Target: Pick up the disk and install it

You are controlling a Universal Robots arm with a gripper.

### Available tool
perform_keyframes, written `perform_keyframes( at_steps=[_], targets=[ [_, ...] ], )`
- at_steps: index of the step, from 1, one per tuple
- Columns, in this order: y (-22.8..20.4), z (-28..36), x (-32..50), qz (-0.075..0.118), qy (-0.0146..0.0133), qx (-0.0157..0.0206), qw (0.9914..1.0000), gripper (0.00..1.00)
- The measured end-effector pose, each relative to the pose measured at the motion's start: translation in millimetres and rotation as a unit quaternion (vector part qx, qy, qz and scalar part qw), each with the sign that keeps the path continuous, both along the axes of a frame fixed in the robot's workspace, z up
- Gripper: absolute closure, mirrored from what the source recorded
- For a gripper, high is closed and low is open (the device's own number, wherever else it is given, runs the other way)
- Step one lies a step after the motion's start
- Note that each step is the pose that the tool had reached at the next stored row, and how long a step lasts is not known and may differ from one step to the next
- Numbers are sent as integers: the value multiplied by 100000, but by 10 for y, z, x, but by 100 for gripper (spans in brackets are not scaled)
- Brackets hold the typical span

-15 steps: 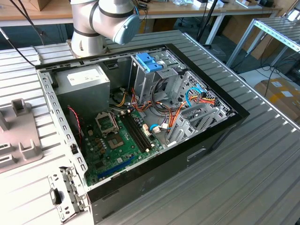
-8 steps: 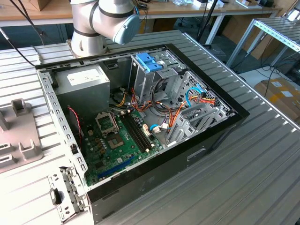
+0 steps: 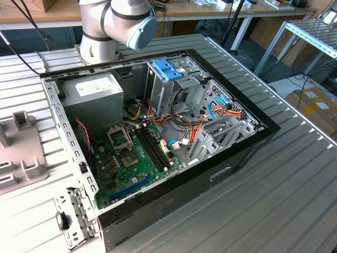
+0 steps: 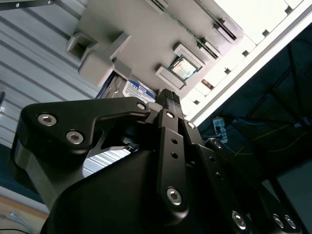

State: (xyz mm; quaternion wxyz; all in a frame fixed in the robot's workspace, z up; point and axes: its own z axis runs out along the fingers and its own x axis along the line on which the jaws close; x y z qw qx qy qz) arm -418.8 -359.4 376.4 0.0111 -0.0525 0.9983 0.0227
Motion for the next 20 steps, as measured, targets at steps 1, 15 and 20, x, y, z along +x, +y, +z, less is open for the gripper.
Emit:
perform_keyframes(
  at_steps=[1, 15, 20],
  targets=[
    [0, 0, 0, 173, 3, -2, 100000, 89],
    [0, -1, 0, 796, 2, -1, 99997, 89],
    [0, -2, 0, 993, 0, 1, 99995, 89]
  ],
)
